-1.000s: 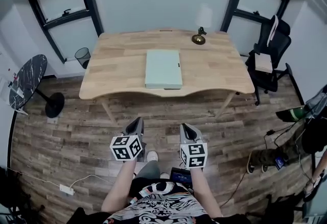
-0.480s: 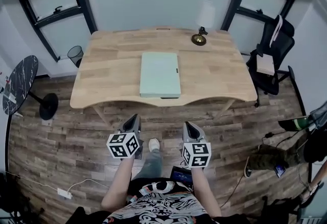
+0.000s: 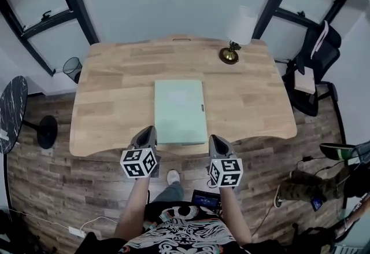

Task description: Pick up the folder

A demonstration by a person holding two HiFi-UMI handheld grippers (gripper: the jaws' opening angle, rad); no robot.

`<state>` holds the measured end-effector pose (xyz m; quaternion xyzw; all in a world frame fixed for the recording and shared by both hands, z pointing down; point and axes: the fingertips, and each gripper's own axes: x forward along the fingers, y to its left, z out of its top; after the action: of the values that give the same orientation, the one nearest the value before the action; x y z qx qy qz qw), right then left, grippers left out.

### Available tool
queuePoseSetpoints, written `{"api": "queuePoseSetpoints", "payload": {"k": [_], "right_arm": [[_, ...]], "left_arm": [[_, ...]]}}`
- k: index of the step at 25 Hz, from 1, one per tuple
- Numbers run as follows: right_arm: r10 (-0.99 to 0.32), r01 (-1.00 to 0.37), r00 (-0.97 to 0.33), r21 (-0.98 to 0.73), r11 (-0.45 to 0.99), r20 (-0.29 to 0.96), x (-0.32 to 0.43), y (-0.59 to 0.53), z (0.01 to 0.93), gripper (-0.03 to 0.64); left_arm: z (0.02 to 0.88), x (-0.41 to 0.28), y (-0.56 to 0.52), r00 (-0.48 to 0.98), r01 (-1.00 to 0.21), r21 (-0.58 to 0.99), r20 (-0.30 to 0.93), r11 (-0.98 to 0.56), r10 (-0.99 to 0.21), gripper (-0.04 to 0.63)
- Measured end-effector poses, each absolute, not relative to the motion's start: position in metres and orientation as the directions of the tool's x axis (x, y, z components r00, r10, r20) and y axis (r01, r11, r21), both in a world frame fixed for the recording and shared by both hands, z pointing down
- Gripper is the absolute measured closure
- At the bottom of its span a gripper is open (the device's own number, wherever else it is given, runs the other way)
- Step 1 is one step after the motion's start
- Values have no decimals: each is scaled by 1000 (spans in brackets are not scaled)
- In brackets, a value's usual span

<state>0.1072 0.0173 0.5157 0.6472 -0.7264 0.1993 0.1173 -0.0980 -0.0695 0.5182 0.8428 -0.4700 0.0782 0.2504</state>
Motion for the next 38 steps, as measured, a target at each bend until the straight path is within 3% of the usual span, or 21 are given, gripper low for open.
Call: {"api": "queuePoseSetpoints", "payload": {"k": [7, 12, 24, 30, 38], "right_arm": [[-868, -993, -56, -120, -4, 493, 129, -53, 535, 612], [-890, -965, -63, -256, -62, 452, 144, -69, 533, 611], [-856, -975, -80, -218, -39, 511, 148, -90, 555, 612], [-853, -980, -86, -196, -20, 516, 154, -101, 560, 612], [-847, -962, -129, -272, -20, 516, 157, -107, 575, 611]], "left_arm": [[531, -92, -152, 571, -816, 369, 391, -446, -722, 588], [546, -87, -176, 577, -810, 397, 408, -432, -707, 588], [557, -91, -195, 532, -846, 332, 458, -418, -713, 588], [558, -83, -198, 553, -829, 374, 431, -416, -713, 588], [581, -86, -197, 545, -834, 395, 477, -386, -689, 586]]}}
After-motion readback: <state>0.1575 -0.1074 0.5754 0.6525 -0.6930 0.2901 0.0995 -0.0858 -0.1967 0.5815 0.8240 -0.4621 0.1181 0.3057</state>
